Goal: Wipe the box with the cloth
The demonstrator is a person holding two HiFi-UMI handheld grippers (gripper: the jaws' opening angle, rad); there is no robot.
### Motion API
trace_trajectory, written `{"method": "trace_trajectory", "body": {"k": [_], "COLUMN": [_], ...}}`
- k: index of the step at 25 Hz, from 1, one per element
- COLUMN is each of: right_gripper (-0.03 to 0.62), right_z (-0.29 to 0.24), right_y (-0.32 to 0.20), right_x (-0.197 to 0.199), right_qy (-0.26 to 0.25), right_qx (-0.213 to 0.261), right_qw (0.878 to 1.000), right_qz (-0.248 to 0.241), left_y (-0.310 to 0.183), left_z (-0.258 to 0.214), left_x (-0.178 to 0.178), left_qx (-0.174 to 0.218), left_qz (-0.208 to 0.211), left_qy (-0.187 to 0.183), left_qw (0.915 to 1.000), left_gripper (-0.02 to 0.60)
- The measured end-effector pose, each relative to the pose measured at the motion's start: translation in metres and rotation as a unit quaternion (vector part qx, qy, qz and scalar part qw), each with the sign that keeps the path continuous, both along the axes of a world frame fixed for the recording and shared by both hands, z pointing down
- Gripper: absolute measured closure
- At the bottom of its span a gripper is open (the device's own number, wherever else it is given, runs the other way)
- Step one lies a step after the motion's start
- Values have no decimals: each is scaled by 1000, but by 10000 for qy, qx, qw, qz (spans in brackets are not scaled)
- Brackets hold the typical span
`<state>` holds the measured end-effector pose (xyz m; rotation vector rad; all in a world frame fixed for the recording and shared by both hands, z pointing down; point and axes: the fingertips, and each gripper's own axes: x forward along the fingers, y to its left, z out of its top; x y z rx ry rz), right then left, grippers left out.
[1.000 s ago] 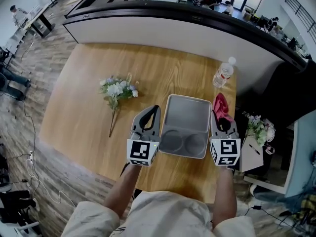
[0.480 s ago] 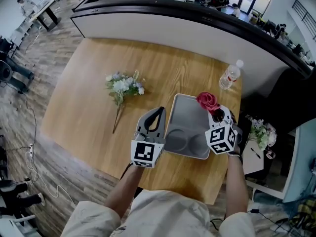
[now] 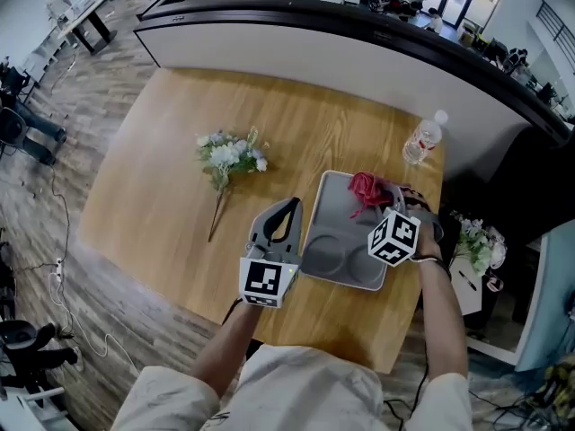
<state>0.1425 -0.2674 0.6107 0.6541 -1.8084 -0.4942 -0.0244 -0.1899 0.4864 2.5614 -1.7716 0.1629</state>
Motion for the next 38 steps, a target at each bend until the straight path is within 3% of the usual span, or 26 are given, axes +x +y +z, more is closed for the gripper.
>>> {"method": "trace_trajectory", "body": {"k": [5,24,38], "right_gripper": [528,533,534], "right_z": [-1,1,2], "right_y": [-1,3,36], "right_x": [0,0,-4], "right_qy": [-312,-143,-117], "right_qx": [-318,-547,-731], "right_qw": [9990,9983,9972], "right_qz": [46,138,84], "left_y": [2,7,10], "left_z": [2,-3,-4], "left_x": [1,2,11], "left_qx": [-29,23,65], "left_qz": [-11,-18,66], "left_qy": [18,-1,-13], "left_qw": [10000,10000,10000], "left_gripper": [568,568,568]}}
